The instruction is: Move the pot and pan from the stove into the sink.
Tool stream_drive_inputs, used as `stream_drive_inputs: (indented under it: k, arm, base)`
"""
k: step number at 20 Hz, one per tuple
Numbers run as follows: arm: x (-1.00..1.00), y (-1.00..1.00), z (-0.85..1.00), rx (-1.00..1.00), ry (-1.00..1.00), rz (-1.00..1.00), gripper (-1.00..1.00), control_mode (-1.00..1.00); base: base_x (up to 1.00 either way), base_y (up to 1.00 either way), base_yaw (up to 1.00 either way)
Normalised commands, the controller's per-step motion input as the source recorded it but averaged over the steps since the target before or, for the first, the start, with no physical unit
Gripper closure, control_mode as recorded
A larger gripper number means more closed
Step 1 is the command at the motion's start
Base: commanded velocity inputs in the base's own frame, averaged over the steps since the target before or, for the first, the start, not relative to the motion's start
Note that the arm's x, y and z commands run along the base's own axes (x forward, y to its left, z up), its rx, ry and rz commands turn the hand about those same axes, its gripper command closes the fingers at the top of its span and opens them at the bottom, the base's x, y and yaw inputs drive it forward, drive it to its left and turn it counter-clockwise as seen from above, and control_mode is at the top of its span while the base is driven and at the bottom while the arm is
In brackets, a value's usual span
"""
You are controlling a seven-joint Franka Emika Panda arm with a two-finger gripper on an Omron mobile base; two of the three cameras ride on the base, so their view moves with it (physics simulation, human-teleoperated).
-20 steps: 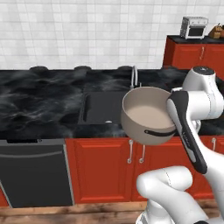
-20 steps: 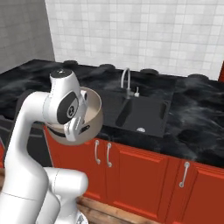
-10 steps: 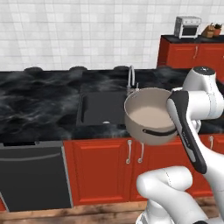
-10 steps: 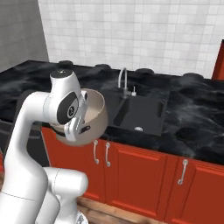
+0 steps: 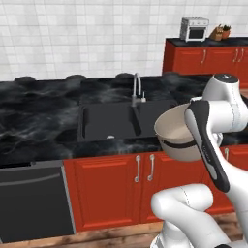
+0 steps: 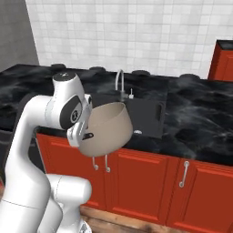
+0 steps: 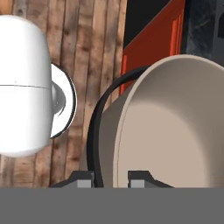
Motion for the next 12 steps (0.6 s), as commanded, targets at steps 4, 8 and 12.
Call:
stream_drive_inputs:
  k: [4, 8, 12]
  arm:
    - [0.0, 0.0, 0.0, 0.0, 0.0, 0.0, 1.0, 1.0]
    - [0.0, 0.0, 0.0, 0.0, 0.0, 0.0, 1.0, 1.0]
    - [0.0, 0.0, 0.0, 0.0, 0.0, 0.0, 1.0, 1.0]
  base:
    - [0.0, 0.49, -0.13]
    - [0.0, 0.61, -0.15]
    - [0.0, 0.69, -0.15]
